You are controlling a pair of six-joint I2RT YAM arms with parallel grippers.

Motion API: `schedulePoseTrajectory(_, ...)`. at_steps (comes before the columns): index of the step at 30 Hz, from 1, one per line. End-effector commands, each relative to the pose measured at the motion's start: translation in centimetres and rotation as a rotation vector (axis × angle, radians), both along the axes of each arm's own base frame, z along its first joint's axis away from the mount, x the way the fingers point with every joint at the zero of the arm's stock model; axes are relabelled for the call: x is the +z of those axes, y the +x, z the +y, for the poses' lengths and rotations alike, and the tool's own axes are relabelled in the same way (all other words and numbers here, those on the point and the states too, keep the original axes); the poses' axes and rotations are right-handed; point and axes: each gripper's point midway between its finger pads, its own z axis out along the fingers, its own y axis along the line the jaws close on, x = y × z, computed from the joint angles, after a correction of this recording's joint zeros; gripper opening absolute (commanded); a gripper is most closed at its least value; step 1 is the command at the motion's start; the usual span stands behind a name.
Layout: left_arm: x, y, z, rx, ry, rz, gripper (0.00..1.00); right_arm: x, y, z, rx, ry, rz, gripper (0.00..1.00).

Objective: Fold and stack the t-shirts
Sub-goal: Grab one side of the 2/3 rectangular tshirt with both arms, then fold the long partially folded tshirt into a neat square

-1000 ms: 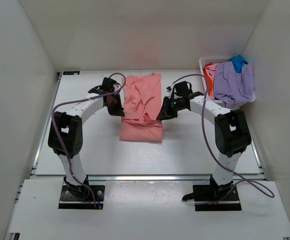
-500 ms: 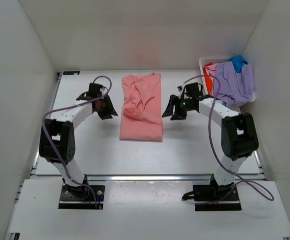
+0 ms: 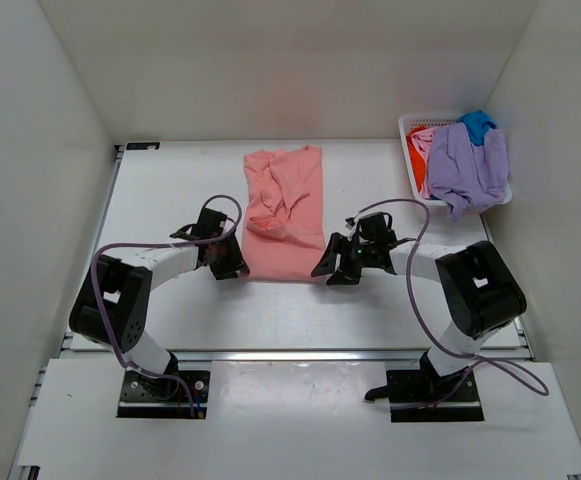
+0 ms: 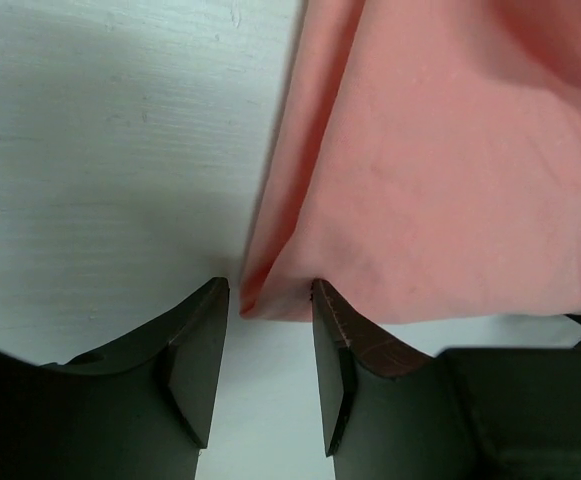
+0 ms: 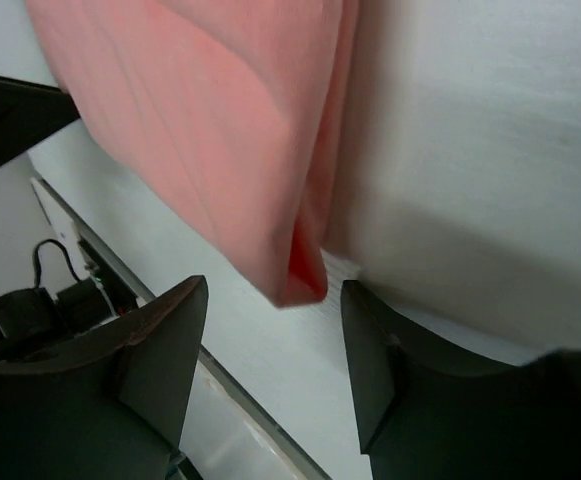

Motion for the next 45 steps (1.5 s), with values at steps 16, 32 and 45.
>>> schedulePoseTrajectory(16,1.8,-2.0,-0.8,0.005,-0.031,-0.045,0.00,0.8,-0.4,2.6,0.057,0.029,0.006,0.01)
schedulePoseTrajectory(32,6.0,-9.2,-0.3,-0.083,-0.101,-0.060,0.00,6.2,-8.0,1.5,0.194,-0.004,-0.040,0.00)
schedulePoseTrajectory(45,5.4,-11.9,-0.6,-0.122,-0.164,-0.016,0.00,3.5,-12.4,0.5,0.235,0.052,0.112,0.00)
